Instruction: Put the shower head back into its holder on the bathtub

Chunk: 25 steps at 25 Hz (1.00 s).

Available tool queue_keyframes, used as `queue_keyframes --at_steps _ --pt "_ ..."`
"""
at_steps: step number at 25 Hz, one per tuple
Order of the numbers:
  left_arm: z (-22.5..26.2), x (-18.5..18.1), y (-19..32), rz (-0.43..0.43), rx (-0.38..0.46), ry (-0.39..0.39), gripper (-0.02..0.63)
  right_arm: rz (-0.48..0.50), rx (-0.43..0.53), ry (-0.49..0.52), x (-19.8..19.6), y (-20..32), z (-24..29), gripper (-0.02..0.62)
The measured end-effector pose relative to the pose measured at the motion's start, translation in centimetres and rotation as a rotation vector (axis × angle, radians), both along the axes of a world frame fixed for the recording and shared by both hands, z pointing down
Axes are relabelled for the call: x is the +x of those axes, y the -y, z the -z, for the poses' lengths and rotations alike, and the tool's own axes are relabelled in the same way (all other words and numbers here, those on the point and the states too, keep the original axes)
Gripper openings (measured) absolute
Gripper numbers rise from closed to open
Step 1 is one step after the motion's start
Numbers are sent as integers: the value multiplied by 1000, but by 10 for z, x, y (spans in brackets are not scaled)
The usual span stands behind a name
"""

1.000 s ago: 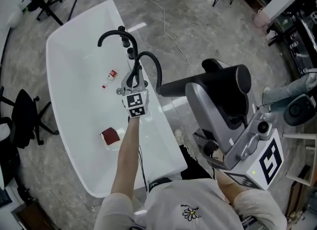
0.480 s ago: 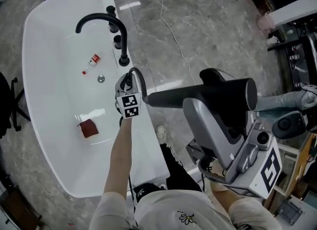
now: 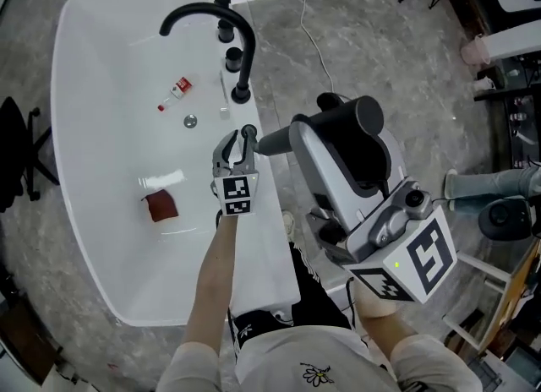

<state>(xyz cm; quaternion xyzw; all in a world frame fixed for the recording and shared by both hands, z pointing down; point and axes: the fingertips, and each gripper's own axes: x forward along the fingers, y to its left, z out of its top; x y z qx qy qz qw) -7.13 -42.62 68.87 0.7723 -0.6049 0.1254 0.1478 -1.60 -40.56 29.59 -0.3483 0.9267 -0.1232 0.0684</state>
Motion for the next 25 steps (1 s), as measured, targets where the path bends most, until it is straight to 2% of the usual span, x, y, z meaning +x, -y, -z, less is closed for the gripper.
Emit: queue_keyframes --at_steps 7,12,16,18,21,25 --pt "38 -47 -15 156 76 -134 94 -37 -38 -95 -31 38 -77 140" --pt "56 -63 -15 192 137 -195 73 -55 -85 -181 -45 57 -152 140" --pt "60 -71 -11 206 149 -188 42 -70 -123 -210 -50 65 -207 140" --pt "59 -72 -11 204 151 -178 -2 -94 -136 -224 -48 69 -232 140" --pt "53 -71 -10 204 156 -188 -2 -130 -181 -246 -44 77 -272 138" --pt "40 -69 -9 198 141 -199 -2 -120 -215 -289 -47 73 -307 138"
